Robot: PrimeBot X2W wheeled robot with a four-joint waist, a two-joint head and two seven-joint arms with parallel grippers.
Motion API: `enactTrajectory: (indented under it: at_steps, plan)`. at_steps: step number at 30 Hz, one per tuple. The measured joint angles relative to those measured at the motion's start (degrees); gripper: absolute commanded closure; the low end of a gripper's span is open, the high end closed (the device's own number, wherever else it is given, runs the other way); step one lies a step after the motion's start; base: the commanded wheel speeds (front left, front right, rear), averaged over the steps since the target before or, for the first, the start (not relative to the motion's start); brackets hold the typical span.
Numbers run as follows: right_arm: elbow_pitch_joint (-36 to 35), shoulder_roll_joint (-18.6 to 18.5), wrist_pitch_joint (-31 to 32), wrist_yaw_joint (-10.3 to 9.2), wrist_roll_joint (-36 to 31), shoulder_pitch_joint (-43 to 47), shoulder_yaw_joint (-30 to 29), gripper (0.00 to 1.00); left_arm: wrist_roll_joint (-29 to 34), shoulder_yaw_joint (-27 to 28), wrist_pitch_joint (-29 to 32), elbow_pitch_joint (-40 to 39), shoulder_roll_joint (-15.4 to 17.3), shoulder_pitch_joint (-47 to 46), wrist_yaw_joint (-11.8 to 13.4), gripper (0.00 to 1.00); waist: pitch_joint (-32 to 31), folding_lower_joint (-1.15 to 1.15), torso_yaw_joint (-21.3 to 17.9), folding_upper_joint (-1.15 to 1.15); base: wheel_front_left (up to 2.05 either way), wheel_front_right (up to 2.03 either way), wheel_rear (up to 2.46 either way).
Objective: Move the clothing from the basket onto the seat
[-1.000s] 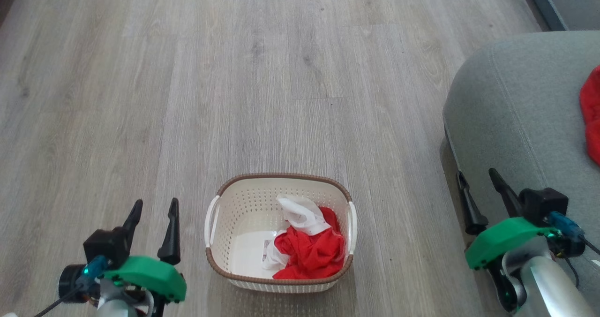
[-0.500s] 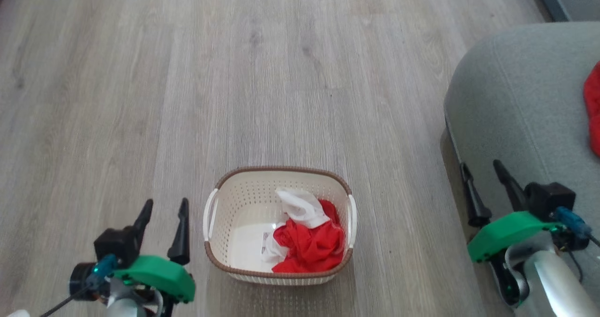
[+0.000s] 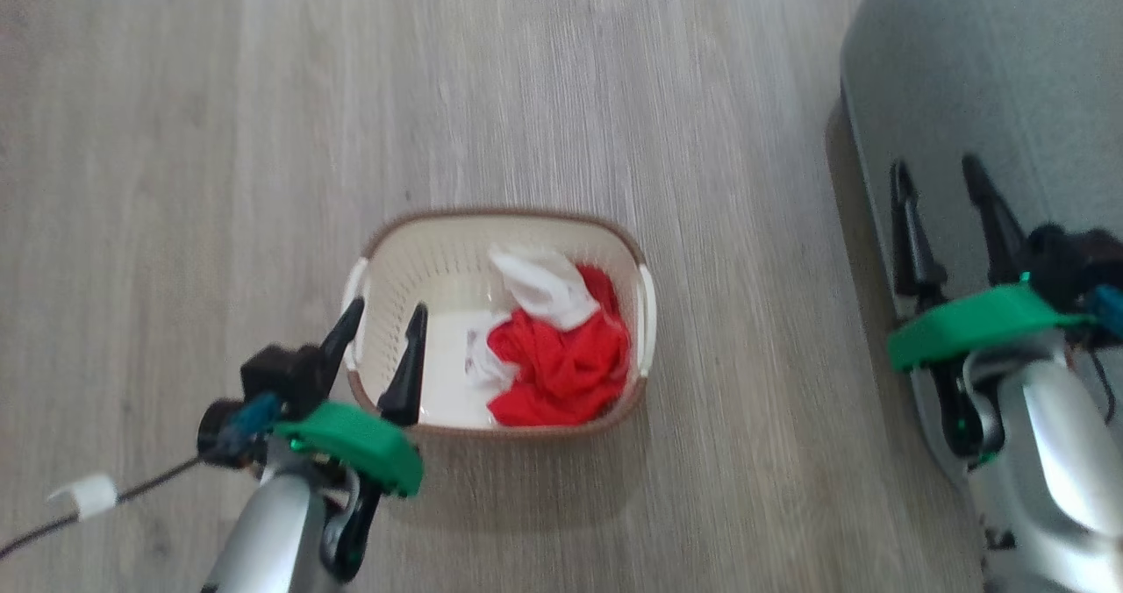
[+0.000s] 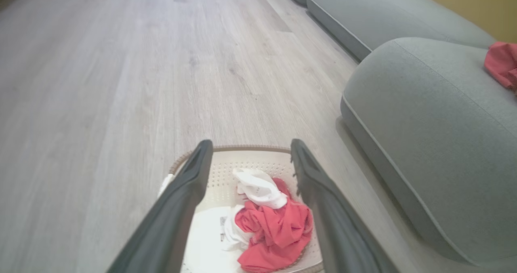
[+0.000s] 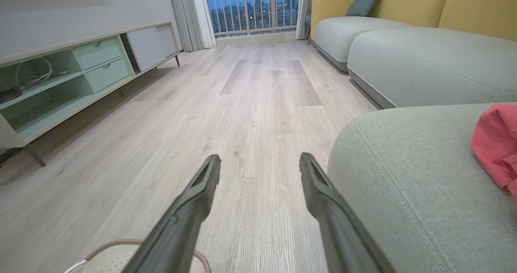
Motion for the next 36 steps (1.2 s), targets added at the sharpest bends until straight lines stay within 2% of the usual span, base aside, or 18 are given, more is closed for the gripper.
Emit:
enactTrajectory:
  at_steps: [6, 15, 23, 28, 36]
  plan:
    - [-3.0, 1.2, 0.0, 0.0, -1.0, -4.7, -1.0, 0.0, -0.6, -5.1, 0.0, 3.4, -0.1, -9.1, -0.5, 0.0, 7.9, 0.01, -1.6, 0.0, 0.0, 0.0, 0.0]
    - [-7.6, 2.6, 0.0, 0.0, -2.4, -10.4, -1.6, 0.0, 2.2, -7.2, 0.0, 9.3, -0.2, -20.8, -0.5, 0.0, 19.2, 0.01, -4.3, 0.0, 0.0, 0.0, 0.0]
    - [-11.3, 3.9, -0.2, 0.0, -2.5, -14.9, -0.5, 0.0, 3.8, -8.0, 0.0, 21.4, 0.4, -31.0, -1.0, 0.0, 30.0, 0.01, -8.4, 0.0, 0.0, 0.0, 0.0]
    - [-13.3, 4.4, -0.2, 0.0, -2.7, -16.2, 0.7, 0.0, 3.8, -9.5, 0.0, 29.5, 1.9, -35.4, -1.0, 0.0, 33.7, 0.0, -11.5, 0.0, 0.0, 0.0, 0.0]
    - [-15.1, 4.6, -0.2, 0.0, -2.8, -16.3, 0.9, 0.0, 2.1, -13.8, 0.7, 41.6, 2.1, -44.1, -1.0, 0.0, 38.1, 0.0, -15.4, 0.0, 0.0, 0.0, 0.0]
